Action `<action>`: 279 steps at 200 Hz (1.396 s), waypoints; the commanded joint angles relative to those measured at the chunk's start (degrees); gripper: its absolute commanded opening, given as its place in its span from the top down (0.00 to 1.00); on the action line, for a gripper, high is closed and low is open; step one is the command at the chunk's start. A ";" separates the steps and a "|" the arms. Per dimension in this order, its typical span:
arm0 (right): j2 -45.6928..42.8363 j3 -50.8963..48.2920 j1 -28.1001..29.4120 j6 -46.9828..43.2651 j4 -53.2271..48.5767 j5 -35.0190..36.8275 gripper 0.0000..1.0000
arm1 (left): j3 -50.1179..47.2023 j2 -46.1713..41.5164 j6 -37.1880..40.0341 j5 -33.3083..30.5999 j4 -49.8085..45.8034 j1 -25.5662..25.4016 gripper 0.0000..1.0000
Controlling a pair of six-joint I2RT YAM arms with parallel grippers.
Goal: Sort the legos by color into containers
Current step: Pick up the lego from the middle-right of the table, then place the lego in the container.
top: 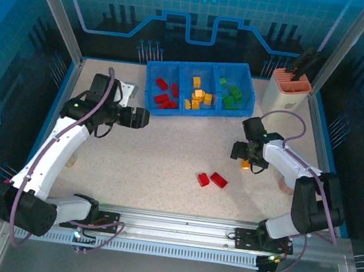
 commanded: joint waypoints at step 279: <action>36.89 57.79 9.40 -32.20 1.87 -3.01 0.73 | -2.06 3.99 -1.21 1.35 3.33 0.42 0.13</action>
